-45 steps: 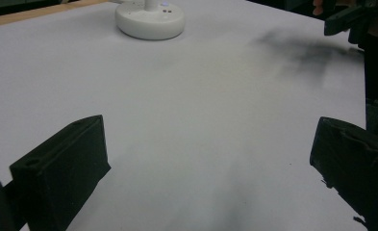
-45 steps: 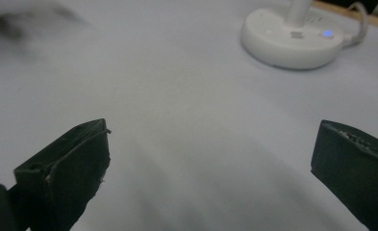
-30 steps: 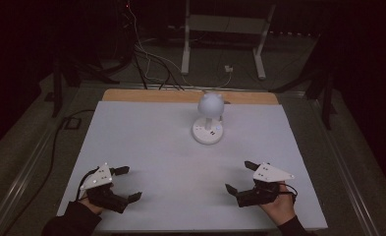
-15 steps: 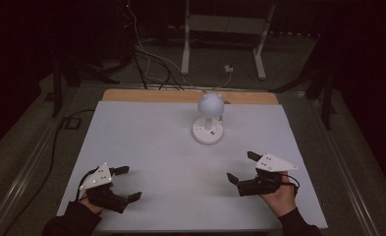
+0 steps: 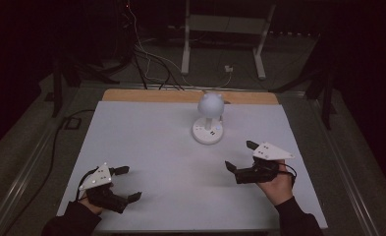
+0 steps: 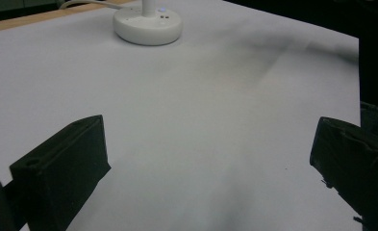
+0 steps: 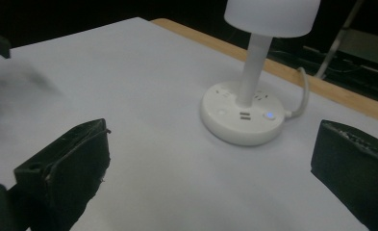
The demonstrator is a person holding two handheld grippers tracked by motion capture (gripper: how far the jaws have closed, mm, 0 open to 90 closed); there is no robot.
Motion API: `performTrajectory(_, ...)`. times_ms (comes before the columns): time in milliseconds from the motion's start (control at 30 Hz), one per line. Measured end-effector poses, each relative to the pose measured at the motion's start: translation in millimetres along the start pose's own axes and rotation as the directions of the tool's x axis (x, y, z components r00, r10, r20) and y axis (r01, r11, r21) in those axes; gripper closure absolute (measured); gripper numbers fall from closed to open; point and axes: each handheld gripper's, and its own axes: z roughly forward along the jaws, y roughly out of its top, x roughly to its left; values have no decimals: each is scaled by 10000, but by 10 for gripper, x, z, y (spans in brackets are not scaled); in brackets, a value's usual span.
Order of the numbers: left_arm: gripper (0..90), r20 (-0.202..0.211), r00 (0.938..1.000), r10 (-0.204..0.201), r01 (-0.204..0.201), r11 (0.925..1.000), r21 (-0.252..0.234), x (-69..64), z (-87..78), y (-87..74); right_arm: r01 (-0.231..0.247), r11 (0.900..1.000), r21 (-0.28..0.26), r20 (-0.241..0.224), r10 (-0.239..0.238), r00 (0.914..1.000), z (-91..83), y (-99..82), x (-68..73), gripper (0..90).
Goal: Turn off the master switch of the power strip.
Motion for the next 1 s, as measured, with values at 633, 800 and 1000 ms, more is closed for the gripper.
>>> performTrajectory(633,3,-24,10000,30,-30,10000,-58,-2,-6,2,89,9999,56,503,-92,9987,253,204,-158,0)
performTrajectory(800,3,-12,10000,29,-29,10000,-58,-3,-5,3,-100,9999,24,535,99,9985,338,236,-216,7)
performTrajectory(1000,3,16,10000,28,-28,10000,-65,-3,-7,3,-191,9998,-18,611,192,9979,465,267,-274,8)
